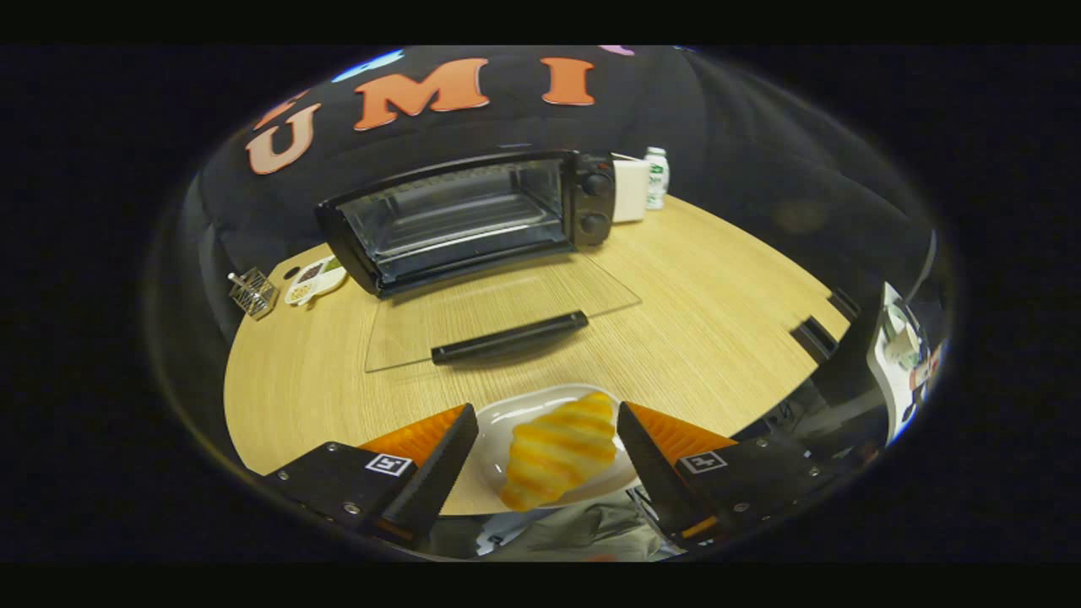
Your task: Open the toaster oven, put the food inside, and close the toaster oven door.
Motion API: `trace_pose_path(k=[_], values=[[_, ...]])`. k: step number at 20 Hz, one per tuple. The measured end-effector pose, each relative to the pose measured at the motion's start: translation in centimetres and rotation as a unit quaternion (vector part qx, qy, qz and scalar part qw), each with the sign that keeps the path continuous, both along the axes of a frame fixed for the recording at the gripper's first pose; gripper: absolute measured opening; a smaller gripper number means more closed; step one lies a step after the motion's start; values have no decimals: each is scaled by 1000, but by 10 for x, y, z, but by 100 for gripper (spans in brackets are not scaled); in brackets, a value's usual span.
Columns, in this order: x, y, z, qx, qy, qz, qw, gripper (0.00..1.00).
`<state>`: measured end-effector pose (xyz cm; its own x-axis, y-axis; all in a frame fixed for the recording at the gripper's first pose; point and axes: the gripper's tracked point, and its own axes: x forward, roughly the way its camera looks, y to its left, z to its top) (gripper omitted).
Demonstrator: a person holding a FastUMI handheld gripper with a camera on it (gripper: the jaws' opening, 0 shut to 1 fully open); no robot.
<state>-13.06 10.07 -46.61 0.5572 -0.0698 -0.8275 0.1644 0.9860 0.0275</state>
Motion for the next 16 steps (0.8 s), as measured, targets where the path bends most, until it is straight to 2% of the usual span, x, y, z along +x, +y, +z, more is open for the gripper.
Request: trace_pose_path(k=[3, 6, 13, 16], values=[[-24, 9, -11, 15, 22, -18, 999, 99], [-39, 20, -24, 27, 43, -18, 999, 98], [-50, 30, -39, 41, 69, -19, 997, 98], [-52, 27, -44, 45, 76, -30, 996, 85]])
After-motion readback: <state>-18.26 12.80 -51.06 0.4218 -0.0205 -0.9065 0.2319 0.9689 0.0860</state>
